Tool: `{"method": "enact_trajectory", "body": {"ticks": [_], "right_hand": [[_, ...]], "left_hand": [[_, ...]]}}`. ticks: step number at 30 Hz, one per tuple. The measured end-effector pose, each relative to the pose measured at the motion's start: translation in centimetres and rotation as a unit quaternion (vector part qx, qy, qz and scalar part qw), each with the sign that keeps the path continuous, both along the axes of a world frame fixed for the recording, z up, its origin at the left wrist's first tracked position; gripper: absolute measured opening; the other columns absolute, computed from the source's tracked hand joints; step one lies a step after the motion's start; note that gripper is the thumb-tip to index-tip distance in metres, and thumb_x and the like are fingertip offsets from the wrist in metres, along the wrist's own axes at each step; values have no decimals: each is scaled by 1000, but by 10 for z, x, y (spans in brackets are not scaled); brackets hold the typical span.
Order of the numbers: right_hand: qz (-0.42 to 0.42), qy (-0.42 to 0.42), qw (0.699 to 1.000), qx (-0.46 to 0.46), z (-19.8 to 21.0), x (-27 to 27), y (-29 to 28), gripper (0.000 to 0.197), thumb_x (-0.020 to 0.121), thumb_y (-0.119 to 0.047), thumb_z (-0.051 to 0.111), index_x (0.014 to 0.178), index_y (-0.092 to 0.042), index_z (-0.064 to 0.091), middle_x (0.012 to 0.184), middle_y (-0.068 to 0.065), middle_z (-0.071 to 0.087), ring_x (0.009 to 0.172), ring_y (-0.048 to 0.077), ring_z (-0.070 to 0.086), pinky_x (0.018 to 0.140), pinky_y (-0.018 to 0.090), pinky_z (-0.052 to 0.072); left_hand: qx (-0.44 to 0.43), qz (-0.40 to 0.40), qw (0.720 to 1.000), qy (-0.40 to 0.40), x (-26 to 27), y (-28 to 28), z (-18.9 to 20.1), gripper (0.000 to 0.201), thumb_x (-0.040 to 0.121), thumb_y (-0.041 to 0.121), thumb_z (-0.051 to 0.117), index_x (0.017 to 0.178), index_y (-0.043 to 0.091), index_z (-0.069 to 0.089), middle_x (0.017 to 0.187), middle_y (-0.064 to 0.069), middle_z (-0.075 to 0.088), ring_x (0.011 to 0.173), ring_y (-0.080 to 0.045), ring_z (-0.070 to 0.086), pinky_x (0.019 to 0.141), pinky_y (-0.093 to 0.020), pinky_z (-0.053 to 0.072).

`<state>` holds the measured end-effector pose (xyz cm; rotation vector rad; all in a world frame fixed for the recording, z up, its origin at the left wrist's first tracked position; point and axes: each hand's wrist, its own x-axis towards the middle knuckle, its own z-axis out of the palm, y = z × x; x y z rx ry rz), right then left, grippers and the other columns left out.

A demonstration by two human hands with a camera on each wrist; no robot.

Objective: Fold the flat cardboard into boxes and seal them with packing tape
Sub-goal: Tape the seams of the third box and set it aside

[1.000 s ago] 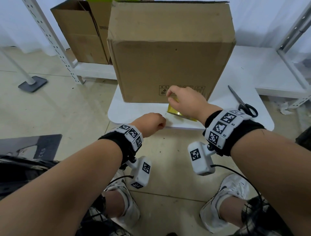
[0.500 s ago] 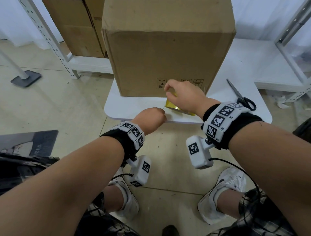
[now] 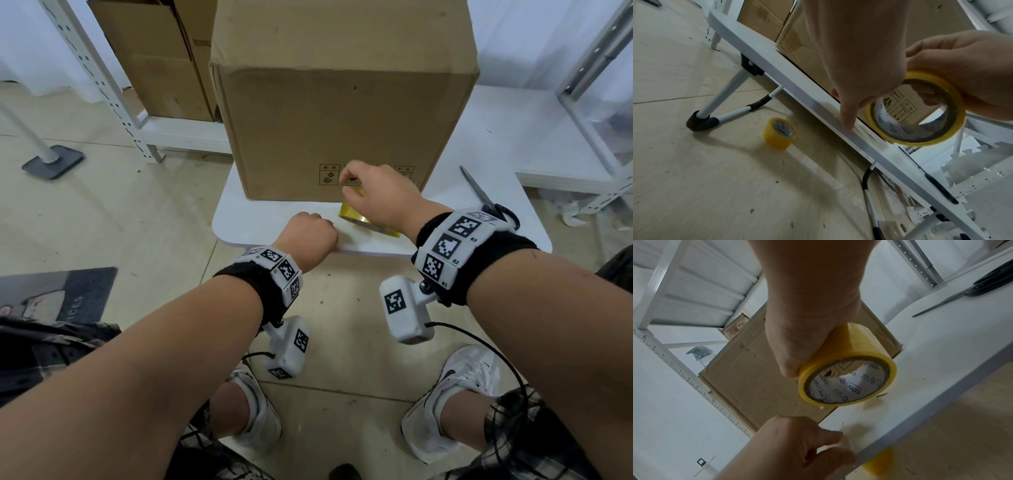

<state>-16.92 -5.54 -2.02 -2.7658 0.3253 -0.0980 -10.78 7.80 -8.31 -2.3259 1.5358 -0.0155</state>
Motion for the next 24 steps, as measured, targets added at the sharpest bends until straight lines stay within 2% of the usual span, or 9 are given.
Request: {"method": "enact_trajectory", "body": {"ticks": [3,8,10,12,14,15,16,22,24], "right_hand": [[-2,-1,1000,11,0,-2,-1,21,99,-29,44,117,-23,54,71,-10,50,55,8,44,50,27,32],[40,-13,996,77,10,-4,-7,27,98,-34,50,124,-26,56,114,-1,66,109,20,59,89,40,49],[51,-18,993,103,20,-6,-8,31,99,-28,52,128,-20,56,105,-4,64,104,14,60,90,33,47],[60,-29,991,117,29,-7,-9,32,99,-23,53,130,-16,56,91,-12,59,85,2,56,76,22,42],[71,-34,991,108,38,-6,-8,34,99,-22,52,132,-15,55,94,-10,58,84,4,52,76,19,37],[77,-38,991,99,43,-6,-7,34,99,-22,52,133,-14,55,99,-7,58,89,7,51,79,20,37],[83,-47,991,90,47,-6,-6,34,99,-23,52,132,-14,56,102,-6,57,93,8,51,81,21,37],[115,-89,988,47,90,-12,5,32,99,-23,53,129,-13,59,102,-6,59,90,7,51,75,19,36],[126,-102,986,38,108,-15,11,32,99,-24,52,129,-14,59,100,-10,57,88,4,50,68,10,34]], "left_hand": [[-34,95,990,101,10,-2,-4,34,98,41,48,106,12,63,105,-6,63,98,-27,60,71,-29,36],[-119,239,929,254,34,5,-9,33,90,35,59,113,11,59,119,-9,62,110,-27,56,89,-30,42],[-204,272,894,290,44,10,1,35,94,31,56,117,6,61,115,-14,64,106,-29,59,92,-32,46],[-356,263,800,406,44,13,21,37,100,33,46,112,1,63,102,-15,68,92,-27,64,90,-39,52],[-449,257,657,548,35,12,46,50,101,44,36,113,3,62,101,-13,68,91,-22,66,86,-36,56],[-458,252,608,597,32,13,57,53,100,49,35,113,5,61,99,-11,68,91,-20,67,85,-32,56],[-453,243,591,621,29,14,65,51,99,50,37,109,6,62,95,-9,66,88,-19,66,84,-31,56],[-472,181,616,604,23,34,112,4,92,9,61,89,7,62,75,-4,62,61,-2,62,61,-14,49],[-494,180,629,573,22,39,129,7,90,4,62,85,8,62,72,-4,60,56,-2,57,56,-13,46]]}}
